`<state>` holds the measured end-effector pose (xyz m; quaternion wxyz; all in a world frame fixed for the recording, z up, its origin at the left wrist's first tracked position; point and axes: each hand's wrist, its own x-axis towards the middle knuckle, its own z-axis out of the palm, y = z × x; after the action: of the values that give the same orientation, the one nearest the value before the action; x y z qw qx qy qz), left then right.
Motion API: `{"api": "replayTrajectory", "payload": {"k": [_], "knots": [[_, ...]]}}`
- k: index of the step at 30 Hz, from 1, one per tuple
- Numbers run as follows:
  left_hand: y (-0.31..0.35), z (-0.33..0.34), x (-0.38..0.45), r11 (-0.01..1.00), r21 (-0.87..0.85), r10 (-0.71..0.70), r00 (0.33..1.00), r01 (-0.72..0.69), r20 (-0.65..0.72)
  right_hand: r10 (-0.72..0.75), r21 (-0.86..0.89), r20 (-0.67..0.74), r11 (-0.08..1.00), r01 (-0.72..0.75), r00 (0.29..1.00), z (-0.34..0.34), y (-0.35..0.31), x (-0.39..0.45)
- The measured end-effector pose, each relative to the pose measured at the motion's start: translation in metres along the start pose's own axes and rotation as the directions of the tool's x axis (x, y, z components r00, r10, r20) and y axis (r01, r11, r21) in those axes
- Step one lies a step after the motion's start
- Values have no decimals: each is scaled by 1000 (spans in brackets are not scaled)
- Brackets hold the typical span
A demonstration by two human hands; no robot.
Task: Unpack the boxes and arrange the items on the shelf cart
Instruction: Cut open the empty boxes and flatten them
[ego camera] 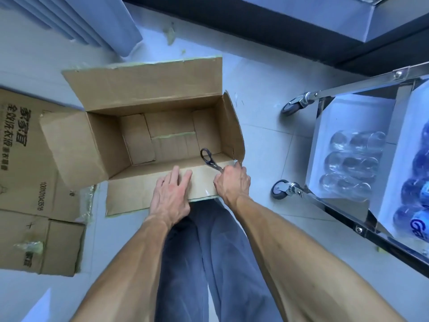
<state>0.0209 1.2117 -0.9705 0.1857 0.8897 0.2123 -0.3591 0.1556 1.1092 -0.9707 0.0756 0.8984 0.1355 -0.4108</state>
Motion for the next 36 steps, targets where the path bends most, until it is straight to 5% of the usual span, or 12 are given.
{"api": "replayTrajectory", "payload": {"k": [3, 8, 13, 19, 23, 30, 33, 36], "knots": [[1, 8, -4, 989, 33, -147, 981, 144, 129, 99, 77, -6, 992, -99, 995, 9, -7, -8], [2, 9, -13, 981, 28, -193, 933, 194, 302, 198, 102, 31, 975, -200, 980, 11, -9, -17], [-5, 7, -9, 951, 33, -308, 932, 308, 190, 159, 96, -121, 984, -148, 980, 13, -17, -14], [-17, -12, -18, 957, -84, -273, 960, 277, 59, 257, 267, -273, 946, -183, 927, 27, -16, -31], [-37, -43, -25, 963, -74, -252, 965, 258, 72, 190, 246, -361, 964, -103, 913, 12, -20, -50], [-77, -168, 16, 988, 153, 0, 1000, 4, -21, 305, 460, -495, 886, -52, 813, -77, -66, -47], [-77, -189, 37, 991, 133, 5, 972, 28, -236, 137, 417, -586, 896, 153, 798, -107, -74, -28], [-70, -183, 53, 980, -115, -198, 800, 161, -566, -51, 248, -648, 929, 274, 760, -113, -72, -11]]}}
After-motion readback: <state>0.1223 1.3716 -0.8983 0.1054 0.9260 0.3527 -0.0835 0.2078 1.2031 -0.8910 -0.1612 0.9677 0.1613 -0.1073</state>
